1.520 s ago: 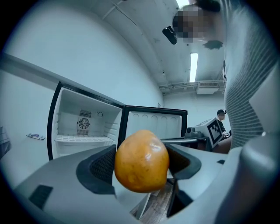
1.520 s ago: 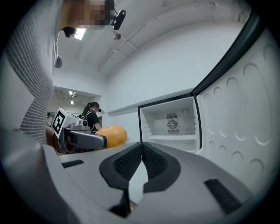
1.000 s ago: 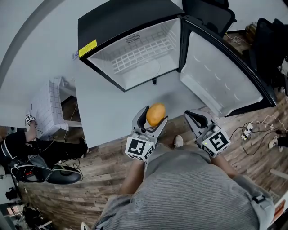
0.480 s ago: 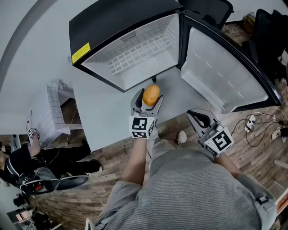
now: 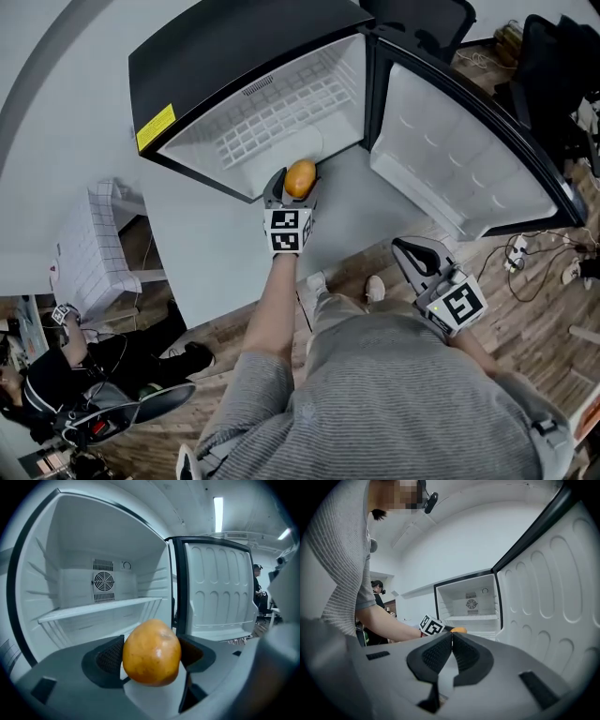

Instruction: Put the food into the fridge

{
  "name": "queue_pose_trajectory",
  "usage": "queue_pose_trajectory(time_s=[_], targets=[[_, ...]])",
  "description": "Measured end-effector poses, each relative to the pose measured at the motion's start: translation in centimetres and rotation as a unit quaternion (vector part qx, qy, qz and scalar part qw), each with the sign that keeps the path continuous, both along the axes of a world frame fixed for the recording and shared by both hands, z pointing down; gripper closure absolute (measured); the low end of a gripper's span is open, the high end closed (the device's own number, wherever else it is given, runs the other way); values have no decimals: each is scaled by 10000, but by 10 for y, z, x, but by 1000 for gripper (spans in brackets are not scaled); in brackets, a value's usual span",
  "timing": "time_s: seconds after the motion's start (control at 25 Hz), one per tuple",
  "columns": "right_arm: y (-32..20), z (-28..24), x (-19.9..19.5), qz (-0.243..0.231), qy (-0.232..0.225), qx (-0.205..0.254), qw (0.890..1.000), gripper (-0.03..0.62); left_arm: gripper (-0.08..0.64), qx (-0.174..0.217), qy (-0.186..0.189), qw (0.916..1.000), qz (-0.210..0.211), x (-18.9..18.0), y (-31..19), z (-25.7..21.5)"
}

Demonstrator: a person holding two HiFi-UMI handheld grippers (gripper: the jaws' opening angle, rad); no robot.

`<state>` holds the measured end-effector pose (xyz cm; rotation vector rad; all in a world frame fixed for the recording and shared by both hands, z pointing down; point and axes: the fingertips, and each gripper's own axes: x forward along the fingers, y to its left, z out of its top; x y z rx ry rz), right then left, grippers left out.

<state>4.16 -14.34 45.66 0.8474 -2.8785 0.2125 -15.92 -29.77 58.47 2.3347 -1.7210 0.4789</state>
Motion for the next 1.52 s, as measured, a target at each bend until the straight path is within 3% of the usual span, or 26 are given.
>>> queue_pose_trajectory(time_s=[0.4, 0.88, 1.52], targets=[[-8, -3, 2, 199, 274, 15, 9994, 580, 206, -621, -32, 9976, -289, -21, -58, 45], [-9, -3, 3, 315, 459, 12, 9984, 580, 206, -935, -429, 9936, -463, -33, -101, 71], [-12, 3, 8, 575, 674, -79, 9960, 580, 206, -1170, -556, 9903, -503, -36, -128, 85]])
